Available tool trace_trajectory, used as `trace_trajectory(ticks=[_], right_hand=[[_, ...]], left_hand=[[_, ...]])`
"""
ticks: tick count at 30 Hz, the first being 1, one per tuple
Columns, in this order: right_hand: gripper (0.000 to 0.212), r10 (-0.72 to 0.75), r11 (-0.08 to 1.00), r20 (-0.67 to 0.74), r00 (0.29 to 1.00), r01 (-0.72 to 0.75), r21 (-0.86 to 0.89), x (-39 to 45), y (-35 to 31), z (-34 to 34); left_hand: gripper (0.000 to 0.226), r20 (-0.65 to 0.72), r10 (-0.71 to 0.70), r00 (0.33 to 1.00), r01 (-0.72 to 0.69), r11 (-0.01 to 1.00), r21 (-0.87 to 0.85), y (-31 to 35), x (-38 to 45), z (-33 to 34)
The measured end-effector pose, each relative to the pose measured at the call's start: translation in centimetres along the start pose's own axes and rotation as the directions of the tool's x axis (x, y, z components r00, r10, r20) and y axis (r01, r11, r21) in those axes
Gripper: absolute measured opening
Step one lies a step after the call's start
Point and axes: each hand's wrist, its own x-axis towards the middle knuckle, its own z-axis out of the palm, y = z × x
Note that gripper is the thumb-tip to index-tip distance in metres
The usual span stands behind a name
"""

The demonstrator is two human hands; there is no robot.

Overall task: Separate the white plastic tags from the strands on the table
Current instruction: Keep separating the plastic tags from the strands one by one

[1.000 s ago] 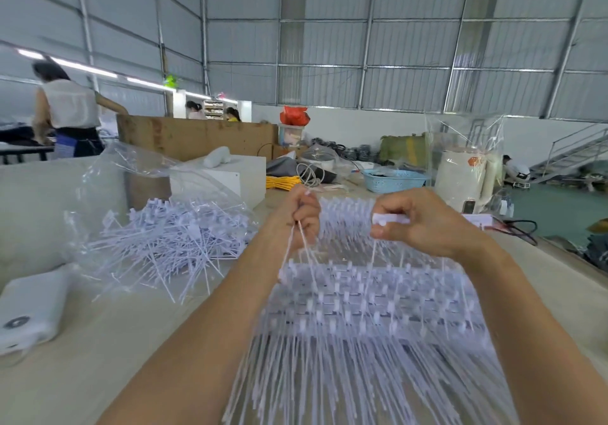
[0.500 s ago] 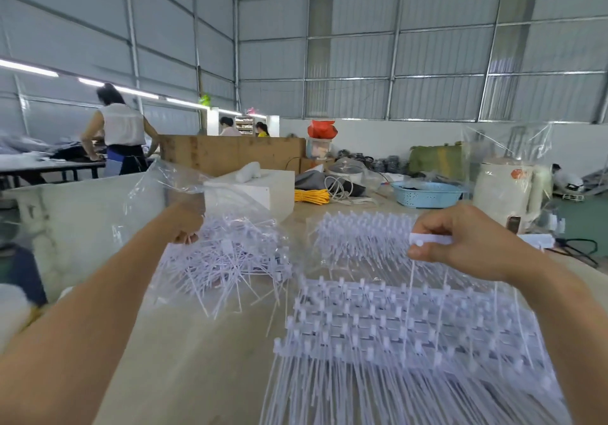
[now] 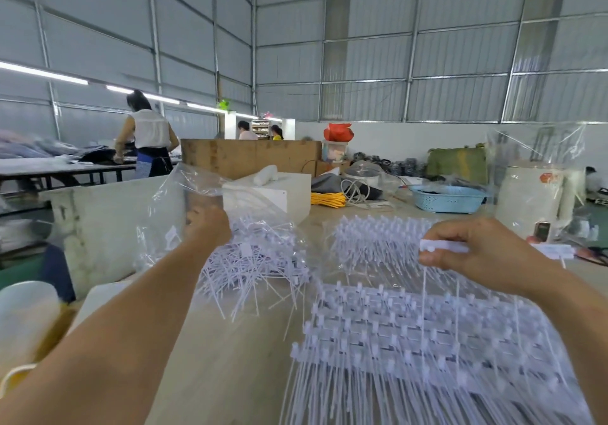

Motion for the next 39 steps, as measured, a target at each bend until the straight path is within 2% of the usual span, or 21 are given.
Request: trace_trajectory(ticks=[4,6,7,9,11,12,13,15,18,20,22,24,26,28,30,32,33,34,36,37,39], right_hand=[[0.023,0.045,0.998,-0.009,0.999,-0.045,-0.034,0.1,0.0,0.3],[0.022,0.062,0.998,-0.011,0.998,-0.062,-0.026,0.2,0.1,0.4],[0.02,0.066,0.998,-0.012,0.998,-0.067,-0.022,0.2,0.2,0.3],[0.014,0.064,0.997,0.002,0.998,-0.064,-0.031,0.1,0.4,0.2],[0.008,0.052,0.997,0.028,0.998,-0.051,-0.057,0.0,0.7,-0.1],[0.011,0.046,0.997,0.03,0.998,-0.044,-0.062,-0.1,0.8,-0.2],[0.015,0.042,0.998,0.027,0.999,-0.04,-0.054,-0.2,0.9,-0.3],[0.019,0.049,0.999,0.015,0.999,-0.049,-0.011,-0.4,0.9,-0.4],[0.022,0.072,0.997,-0.008,0.997,-0.072,-0.026,-0.6,1.2,-0.5],[0.017,0.068,0.994,-0.025,0.997,-0.07,-0.088,-0.6,1.4,-0.8],[0.011,0.076,0.98,-0.019,0.997,-0.078,-0.184,-0.6,1.7,-1.0],[0.023,0.106,0.962,0.003,0.994,-0.102,-0.254,-0.8,1.8,-1.1],[0.016,0.095,0.97,0.015,0.995,-0.089,-0.225,-1.0,1.7,-1.2],[0.02,0.062,0.987,0.006,0.998,-0.06,-0.15,-1.2,1.5,-1.3],[0.019,0.026,0.993,-0.022,0.999,-0.029,-0.112,-1.2,1.1,-1.4],[0.016,-0.019,0.992,-0.033,0.999,0.014,-0.128,-1.1,0.7,-1.4],[0.015,-0.035,0.989,-0.031,0.999,0.03,-0.146,-1.0,0.6,-1.3],[0.013,-0.048,0.986,-0.029,0.998,0.042,-0.16,-1.0,0.5,-1.3],[0.009,-0.053,0.981,-0.026,0.998,0.047,-0.19,-1.0,0.4,-1.3],[0.01,-0.054,0.975,-0.026,0.998,0.048,-0.215,-1.0,0.3,-1.3],[0.013,-0.071,0.965,-0.04,0.997,0.059,-0.254,-0.9,0.0,-1.2]], left_hand=[[0.036,0.11,0.102,0.989,-0.121,0.976,0.182,3.0,-2.6,-4.0],[0.029,0.135,0.224,0.965,-0.248,0.948,0.199,5.5,-5.2,-6.6],[0.033,0.125,0.323,0.938,-0.339,0.929,0.145,7.0,-6.6,-7.7],[0.042,0.088,0.521,0.849,-0.508,0.851,-0.132,10.1,-10.3,-9.0],[0.052,0.078,0.689,0.721,-0.544,0.632,-0.552,12.7,-14.5,-9.1],[0.059,0.066,0.745,0.664,-0.516,0.52,-0.681,13.8,-16.4,-8.8],[0.064,0.043,0.779,0.625,-0.505,0.446,-0.739,15.0,-17.9,-8.1],[0.058,0.004,0.803,0.597,-0.489,0.368,-0.791,17.2,-19.2,-6.2],[0.029,0.009,0.813,0.582,-0.258,0.195,-0.946,19.2,-19.8,-4.0],[0.024,-0.053,0.774,0.631,-0.22,0.113,-0.969,19.6,-19.7,-3.3],[0.03,-0.137,0.703,0.698,-0.276,0.087,-0.957,19.7,-19.4,-2.8],[0.034,-0.189,0.666,0.722,-0.312,0.07,-0.947,19.7,-19.2,-2.6],[0.033,-0.206,0.676,0.708,-0.309,0.034,-0.95,19.7,-19.4,-2.4],[0.032,-0.212,0.681,0.701,-0.297,0.008,-0.955,19.9,-19.7,-2.4],[0.033,-0.207,0.666,0.716,-0.296,0.022,-0.955,20.1,-20.0,-2.6],[0.036,-0.146,0.662,0.735,-0.211,0.018,-0.977,20.1,-20.2,-3.0],[0.036,-0.081,0.68,0.728,-0.116,0.006,-0.993,19.9,-20.2,-3.3],[0.035,0.002,0.713,0.701,0.001,0.002,-1.0,19.8,-20.2,-3.5],[0.032,0.172,0.797,0.579,0.249,0.028,-0.968,19.4,-20.0,-4.1],[0.033,0.223,0.828,0.514,0.34,0.041,-0.939,19.2,-19.7,-4.3],[0.036,0.23,0.871,0.434,0.438,0.019,-0.899,19.0,-19.2,-4.4]])
